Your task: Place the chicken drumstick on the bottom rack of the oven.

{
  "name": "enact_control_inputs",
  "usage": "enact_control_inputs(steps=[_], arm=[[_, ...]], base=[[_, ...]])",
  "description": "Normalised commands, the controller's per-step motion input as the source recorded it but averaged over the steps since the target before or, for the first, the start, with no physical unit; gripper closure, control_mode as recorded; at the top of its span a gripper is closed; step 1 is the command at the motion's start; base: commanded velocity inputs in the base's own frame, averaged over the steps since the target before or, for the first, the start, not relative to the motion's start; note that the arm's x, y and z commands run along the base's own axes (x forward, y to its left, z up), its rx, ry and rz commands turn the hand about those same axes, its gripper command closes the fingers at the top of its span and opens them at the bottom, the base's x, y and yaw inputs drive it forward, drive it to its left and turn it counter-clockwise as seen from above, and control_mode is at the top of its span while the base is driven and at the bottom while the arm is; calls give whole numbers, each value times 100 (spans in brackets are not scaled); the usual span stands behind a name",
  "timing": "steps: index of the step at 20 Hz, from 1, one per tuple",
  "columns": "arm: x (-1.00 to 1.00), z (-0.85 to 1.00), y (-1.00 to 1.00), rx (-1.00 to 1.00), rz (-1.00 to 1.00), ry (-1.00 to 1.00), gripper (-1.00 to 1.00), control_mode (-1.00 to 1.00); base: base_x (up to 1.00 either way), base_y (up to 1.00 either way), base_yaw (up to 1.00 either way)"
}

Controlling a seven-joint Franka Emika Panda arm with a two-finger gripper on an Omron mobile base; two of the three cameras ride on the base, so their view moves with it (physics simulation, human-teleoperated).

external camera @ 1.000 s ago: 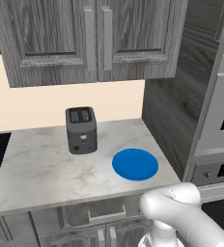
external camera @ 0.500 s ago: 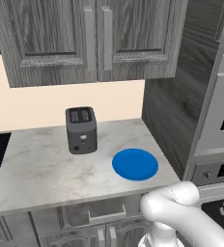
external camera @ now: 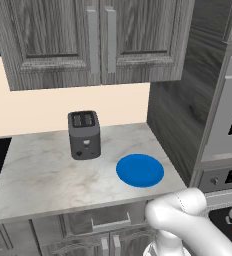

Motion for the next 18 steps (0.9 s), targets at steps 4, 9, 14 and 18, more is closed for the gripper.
enact_control_inputs(steps=[4, 9, 14, 18], arm=[[0, -2, 0, 0, 0, 0, -100, -100], [0, 0, -2, 0, 0, 0, -100, -100], [0, 0, -2, 0, 0, 0, -100, -100], [-12, 18, -12, 0, -4, 5, -100, -100]], base=[[0, 0, 0], [0, 0, 0], [0, 0, 0], [0, 0, 0]])
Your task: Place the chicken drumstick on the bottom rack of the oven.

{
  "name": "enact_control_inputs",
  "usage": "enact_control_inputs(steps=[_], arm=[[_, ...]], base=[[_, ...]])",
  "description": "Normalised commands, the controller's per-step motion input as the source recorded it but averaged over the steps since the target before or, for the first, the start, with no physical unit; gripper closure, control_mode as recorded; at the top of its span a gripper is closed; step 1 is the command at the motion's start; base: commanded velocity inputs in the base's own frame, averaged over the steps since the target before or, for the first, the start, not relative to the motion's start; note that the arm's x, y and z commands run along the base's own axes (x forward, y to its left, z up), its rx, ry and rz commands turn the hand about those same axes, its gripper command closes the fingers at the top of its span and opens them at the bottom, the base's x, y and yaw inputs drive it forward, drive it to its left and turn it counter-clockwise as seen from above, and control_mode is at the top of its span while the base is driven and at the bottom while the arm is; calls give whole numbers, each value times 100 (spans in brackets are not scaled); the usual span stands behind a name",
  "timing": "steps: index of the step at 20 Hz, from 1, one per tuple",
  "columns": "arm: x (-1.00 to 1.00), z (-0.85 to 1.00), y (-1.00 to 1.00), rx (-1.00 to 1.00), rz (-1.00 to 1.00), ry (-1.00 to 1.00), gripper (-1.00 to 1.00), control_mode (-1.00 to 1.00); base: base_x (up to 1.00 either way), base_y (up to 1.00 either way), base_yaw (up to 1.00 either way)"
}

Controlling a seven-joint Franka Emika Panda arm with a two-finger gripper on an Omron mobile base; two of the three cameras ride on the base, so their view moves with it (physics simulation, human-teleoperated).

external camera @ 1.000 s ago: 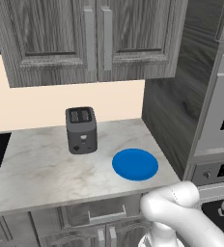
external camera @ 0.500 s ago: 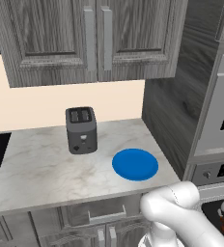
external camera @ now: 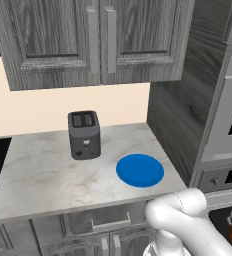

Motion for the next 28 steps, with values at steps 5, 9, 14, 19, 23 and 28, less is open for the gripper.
enact_control_inputs(steps=[5, 9, 14, 19, 23, 28], arm=[[-61, 63, -10, 0, -7, 5, -100, -100], [-96, 46, 7, 0, 0, 4, -100, -100], [-84, 95, 7, 1, -1, 0, -100, -100], [-56, 100, 27, -5, -1, 5, -100, -100], [-50, 100, 45, -7, 0, 3, -100, -100], [-41, 100, 31, -10, 0, 0, -100, -100]], base=[[0, 0, 0], [0, 0, 0], [0, 0, 0], [0, 0, 0], [0, 0, 0], [0, 0, 0]])
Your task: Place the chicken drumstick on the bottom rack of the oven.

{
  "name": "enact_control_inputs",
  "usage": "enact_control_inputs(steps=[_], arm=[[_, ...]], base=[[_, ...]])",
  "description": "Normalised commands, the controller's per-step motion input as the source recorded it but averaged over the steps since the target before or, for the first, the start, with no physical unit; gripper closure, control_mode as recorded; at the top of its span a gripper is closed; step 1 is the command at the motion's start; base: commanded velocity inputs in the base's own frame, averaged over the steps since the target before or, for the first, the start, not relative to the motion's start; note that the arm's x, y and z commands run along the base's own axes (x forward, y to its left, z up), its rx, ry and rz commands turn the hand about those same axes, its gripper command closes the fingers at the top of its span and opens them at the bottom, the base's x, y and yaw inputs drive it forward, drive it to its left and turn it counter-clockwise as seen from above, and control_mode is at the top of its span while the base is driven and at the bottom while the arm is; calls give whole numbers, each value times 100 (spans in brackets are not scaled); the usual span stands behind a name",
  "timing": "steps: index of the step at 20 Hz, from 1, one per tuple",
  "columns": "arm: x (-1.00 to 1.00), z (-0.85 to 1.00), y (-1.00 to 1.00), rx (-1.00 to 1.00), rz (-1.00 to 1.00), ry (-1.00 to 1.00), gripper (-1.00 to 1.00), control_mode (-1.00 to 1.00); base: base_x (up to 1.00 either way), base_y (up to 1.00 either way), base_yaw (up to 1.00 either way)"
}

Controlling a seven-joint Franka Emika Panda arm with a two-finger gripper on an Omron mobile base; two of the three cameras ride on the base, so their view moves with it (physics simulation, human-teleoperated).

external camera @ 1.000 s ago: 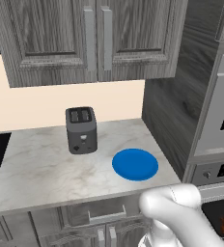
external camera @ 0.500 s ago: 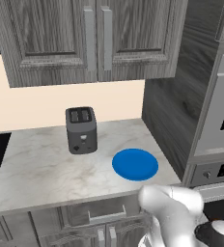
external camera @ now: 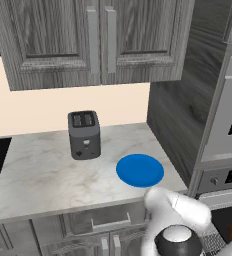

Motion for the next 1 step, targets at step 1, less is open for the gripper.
enact_control_inputs(steps=[1], arm=[[-45, 100, 18, -8, 0, 0, -100, -100]], base=[[0, 0, 0]])
